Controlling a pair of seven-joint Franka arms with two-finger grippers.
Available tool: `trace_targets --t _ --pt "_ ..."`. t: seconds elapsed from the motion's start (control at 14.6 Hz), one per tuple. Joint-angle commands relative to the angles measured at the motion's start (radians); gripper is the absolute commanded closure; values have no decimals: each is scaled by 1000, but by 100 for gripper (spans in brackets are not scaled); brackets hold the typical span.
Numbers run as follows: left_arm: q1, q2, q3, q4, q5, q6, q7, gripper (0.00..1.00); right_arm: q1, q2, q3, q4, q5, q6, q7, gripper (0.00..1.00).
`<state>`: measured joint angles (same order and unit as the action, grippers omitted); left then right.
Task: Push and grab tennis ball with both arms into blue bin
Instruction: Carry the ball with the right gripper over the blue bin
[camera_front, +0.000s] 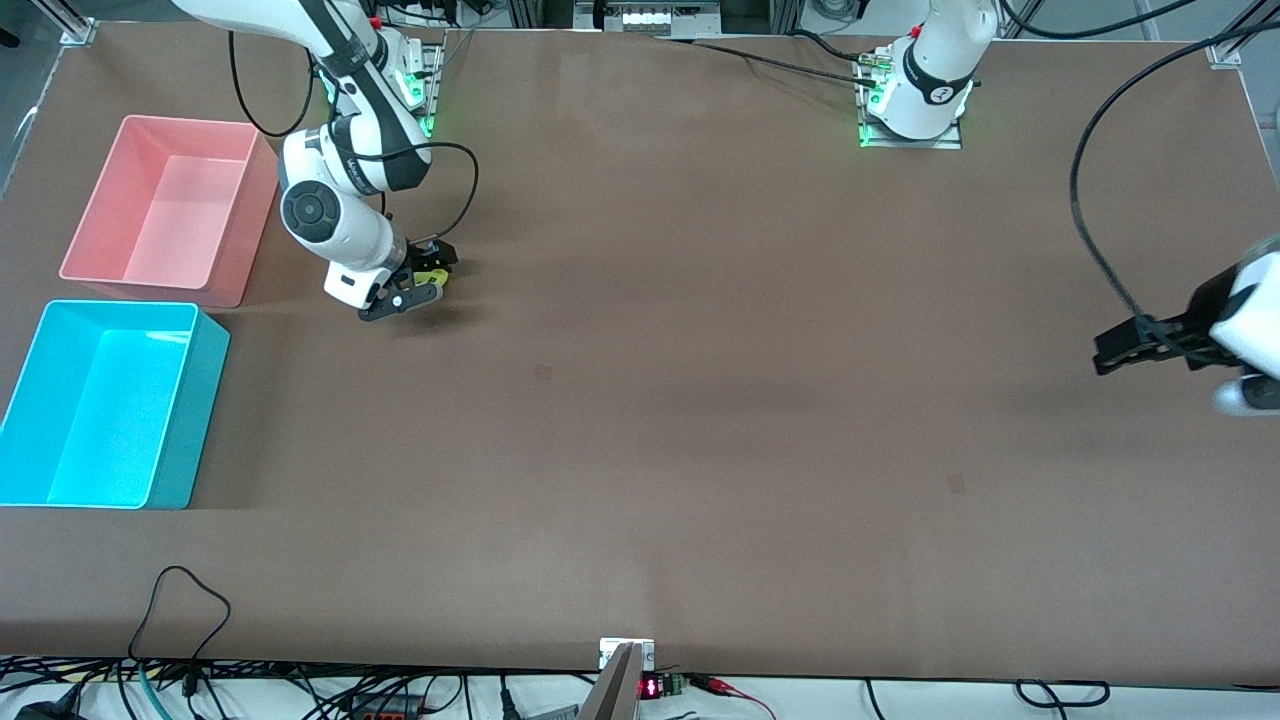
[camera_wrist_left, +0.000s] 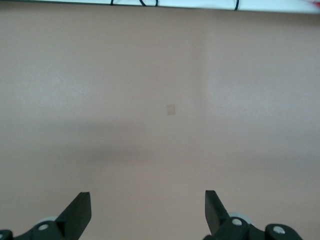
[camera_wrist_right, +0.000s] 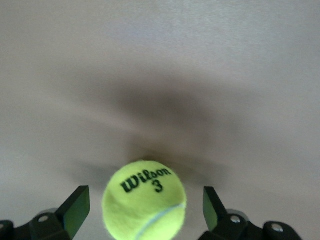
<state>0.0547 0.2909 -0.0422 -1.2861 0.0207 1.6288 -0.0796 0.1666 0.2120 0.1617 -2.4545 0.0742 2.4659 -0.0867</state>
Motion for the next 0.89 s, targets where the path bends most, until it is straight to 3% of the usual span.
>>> trace_targets --t 0.0,0.48,0.62,0.82 --pt "-4 -105 42 -114 -44 2 3 0 7 21 -1 2 4 13 4 0" --pt "-6 -295 25 -395 -38 63 12 0 7 27 -1 -3 4 -28 4 0" --pt "-6 -318 22 -423 -38 65 12 0 5 29 -1 -3 4 -30 4 0" --pt "-6 -316 24 -423 -31 65 70 0 5 30 -1 0 4 -28 1 49"
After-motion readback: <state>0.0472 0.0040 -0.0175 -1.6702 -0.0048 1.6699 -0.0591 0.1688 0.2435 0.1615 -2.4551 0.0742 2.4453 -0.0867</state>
